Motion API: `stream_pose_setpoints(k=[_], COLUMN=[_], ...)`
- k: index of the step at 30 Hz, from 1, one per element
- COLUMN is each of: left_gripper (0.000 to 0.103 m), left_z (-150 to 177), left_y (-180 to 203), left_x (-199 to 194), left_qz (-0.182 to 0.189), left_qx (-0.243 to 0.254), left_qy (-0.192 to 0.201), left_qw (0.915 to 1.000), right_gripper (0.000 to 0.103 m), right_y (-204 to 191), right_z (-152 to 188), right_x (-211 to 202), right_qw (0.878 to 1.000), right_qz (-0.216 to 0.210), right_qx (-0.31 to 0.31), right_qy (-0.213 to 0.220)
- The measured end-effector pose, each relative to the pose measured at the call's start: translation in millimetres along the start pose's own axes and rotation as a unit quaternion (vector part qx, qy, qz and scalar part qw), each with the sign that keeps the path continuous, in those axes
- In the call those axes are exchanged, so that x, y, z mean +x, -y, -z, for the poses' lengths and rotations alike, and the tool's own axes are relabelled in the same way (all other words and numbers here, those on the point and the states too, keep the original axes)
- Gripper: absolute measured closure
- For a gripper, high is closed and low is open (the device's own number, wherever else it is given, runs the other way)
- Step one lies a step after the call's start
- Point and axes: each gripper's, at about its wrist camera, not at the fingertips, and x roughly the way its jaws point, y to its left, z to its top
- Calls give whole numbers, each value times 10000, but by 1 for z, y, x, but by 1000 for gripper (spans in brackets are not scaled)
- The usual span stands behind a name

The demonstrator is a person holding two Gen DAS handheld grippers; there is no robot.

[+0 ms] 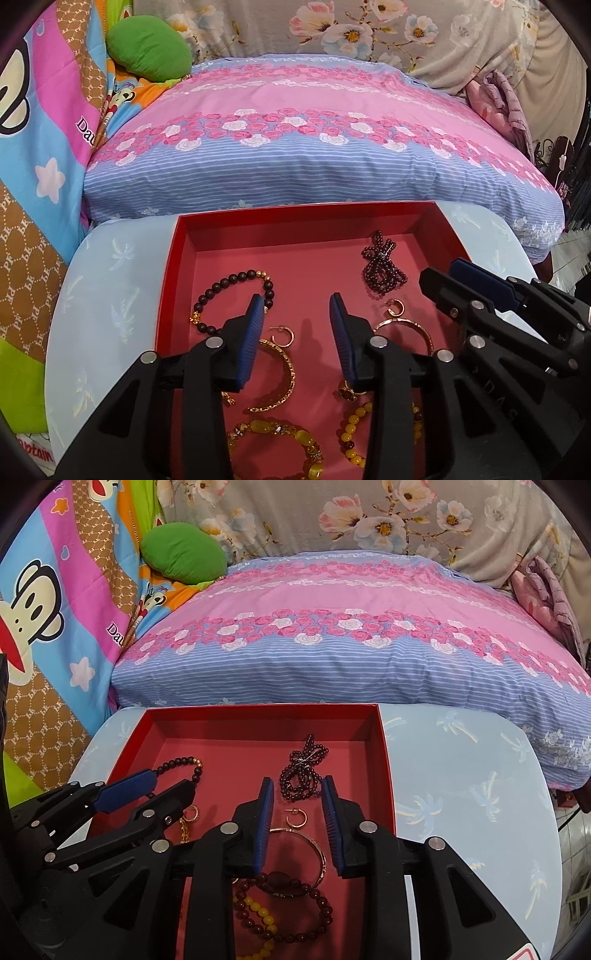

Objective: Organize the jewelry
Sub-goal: 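Lower the earrings into the box and open both tools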

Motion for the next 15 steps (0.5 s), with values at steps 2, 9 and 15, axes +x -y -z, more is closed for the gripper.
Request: stream_pose_setpoints(k=[2,9,15], left_gripper=[67,66,57], left_z=[1,9,20], left_y=[-1,0,1], left_x=[-2,-14,-30], left_qz=[-2,-15,-125], left_qx=[-13,-28,-40], left_qy=[6,37,135], left_qw=[10000,10000,9998], right_gripper=[72,71,66], right_y=[0,-3,-1], right_z=[1,11,21], right_x=[-2,-18,-35], right_qw=[10000,9999,9998], right_qz=[12,62,97], right_qx=[0,-54,-18], right_qy=[17,112,176])
